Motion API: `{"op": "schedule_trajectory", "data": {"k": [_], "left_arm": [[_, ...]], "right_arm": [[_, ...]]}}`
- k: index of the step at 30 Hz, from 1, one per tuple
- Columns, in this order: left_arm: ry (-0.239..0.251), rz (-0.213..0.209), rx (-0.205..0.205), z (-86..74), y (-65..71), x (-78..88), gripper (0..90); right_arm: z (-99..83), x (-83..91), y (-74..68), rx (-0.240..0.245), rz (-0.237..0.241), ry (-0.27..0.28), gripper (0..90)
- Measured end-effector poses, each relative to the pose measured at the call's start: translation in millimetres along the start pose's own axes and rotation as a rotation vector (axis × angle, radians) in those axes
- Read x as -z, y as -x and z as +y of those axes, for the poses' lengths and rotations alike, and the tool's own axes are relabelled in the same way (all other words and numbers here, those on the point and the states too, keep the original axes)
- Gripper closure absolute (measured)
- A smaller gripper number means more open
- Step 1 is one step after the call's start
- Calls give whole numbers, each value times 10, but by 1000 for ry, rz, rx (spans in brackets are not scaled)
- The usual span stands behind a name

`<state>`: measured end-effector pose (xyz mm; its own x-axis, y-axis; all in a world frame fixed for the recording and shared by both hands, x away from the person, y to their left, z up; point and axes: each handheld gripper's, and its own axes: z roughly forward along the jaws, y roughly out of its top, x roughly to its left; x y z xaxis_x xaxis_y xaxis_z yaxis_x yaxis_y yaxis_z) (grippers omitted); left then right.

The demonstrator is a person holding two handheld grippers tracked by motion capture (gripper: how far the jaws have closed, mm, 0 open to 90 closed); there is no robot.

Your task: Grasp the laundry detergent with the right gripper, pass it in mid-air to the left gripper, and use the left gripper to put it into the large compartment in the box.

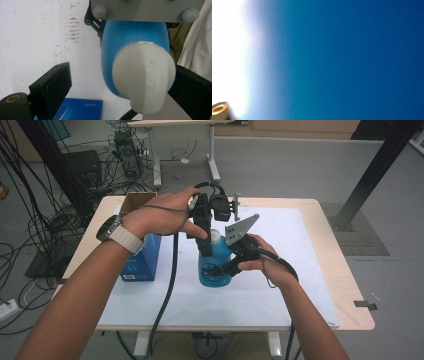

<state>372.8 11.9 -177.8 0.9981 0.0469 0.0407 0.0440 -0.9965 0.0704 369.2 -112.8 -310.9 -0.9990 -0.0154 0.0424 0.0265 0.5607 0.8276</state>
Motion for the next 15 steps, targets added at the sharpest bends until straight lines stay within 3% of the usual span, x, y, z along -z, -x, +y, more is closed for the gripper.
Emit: {"op": "schedule_trajectory", "data": {"k": [15], "left_arm": [[6,-1,-3,8,3,-4,89]], "right_arm": [[7,3,-5,0,2,-1,437]]}}
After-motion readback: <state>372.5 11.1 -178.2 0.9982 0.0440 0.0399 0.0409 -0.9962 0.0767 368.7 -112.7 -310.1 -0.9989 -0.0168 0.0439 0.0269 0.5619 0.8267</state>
